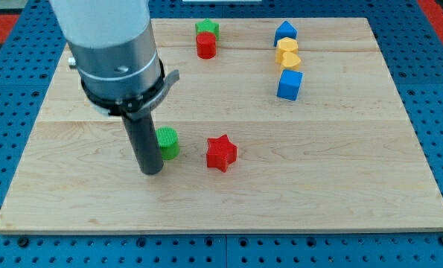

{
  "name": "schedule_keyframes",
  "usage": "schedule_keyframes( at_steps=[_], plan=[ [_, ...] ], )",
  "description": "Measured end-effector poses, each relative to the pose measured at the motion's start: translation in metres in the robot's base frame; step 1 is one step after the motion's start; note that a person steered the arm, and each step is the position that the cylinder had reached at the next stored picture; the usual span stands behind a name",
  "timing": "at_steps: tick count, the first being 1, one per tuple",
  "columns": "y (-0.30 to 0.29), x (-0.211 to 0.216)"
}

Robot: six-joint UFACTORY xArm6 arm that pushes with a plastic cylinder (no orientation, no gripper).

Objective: Move the red star towards the center

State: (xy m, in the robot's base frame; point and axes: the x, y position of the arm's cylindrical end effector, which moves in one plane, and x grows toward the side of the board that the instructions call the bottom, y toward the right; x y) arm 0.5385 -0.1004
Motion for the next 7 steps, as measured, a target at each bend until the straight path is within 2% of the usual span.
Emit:
schedule_keyframes(
  at_steps=[1,2,3,4,7],
  plan=[
    [0.014,0.007],
    [0.072,0.007],
    [0.102,-0.004],
    [0.108,-0.019],
    [0.104,-0.109]
  ],
)
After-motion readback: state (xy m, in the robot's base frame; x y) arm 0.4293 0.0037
